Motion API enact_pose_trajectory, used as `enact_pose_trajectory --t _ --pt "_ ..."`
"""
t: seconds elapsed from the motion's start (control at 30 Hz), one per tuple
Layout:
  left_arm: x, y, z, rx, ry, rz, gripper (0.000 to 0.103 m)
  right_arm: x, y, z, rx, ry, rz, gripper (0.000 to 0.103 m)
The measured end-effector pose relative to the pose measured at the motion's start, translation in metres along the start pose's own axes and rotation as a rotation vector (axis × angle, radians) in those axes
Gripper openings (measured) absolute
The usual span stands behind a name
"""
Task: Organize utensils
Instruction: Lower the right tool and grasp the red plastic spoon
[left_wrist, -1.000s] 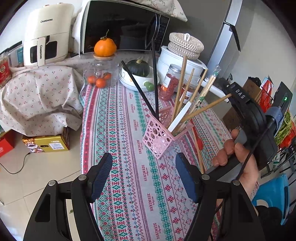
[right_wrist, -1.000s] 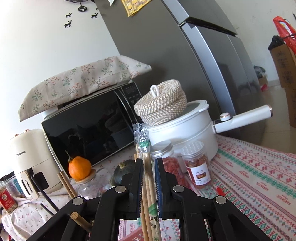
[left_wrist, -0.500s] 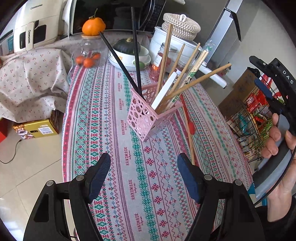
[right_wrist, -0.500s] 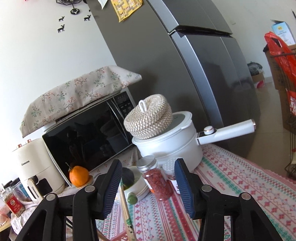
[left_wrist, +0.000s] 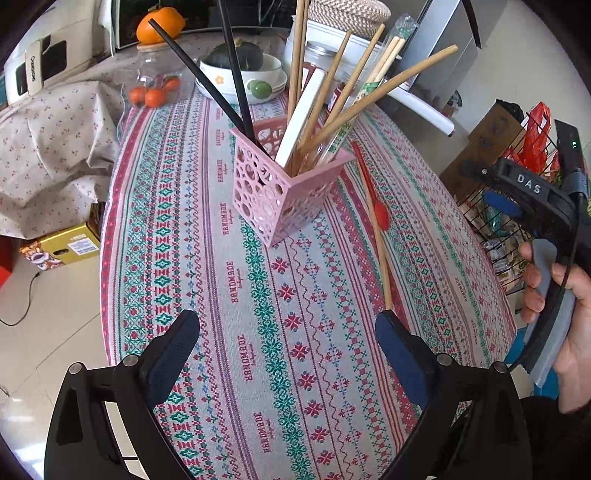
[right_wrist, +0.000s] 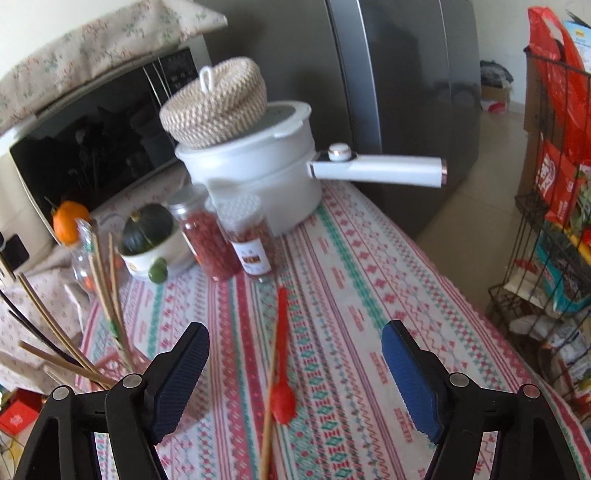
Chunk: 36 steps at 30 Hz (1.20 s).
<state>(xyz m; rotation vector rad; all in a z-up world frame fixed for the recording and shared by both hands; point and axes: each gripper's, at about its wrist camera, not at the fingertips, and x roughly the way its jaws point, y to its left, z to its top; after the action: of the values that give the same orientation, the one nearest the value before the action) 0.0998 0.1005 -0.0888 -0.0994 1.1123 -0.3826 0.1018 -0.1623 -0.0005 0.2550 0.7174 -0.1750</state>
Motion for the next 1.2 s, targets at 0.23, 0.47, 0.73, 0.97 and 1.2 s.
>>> enact_pose_trajectory --t 0.23,0.47,0.73,0.97,1.2 --pt "0.011 -0.002 -0.001 -0.008 0.025 -0.008 0.103 0.074 -0.018 -0.026 0.027 0.256 -0.011 0.082" --pt "0.016 0.002 0.001 -0.026 0.013 0.02 0.103 0.143 -0.026 -0.032 0.073 0.419 -0.018 0.082" --pt "0.02 -0.002 0.003 -0.036 0.001 0.019 0.103 0.187 -0.016 -0.023 0.068 0.402 -0.008 0.081" --pt "0.03 -0.021 0.001 0.027 0.006 0.041 0.103 0.204 0.009 -0.022 -0.149 0.366 -0.101 0.075" --pt "0.041 -0.05 -0.003 0.095 0.008 0.044 0.103 0.191 -0.016 -0.017 -0.128 0.413 -0.061 0.01"
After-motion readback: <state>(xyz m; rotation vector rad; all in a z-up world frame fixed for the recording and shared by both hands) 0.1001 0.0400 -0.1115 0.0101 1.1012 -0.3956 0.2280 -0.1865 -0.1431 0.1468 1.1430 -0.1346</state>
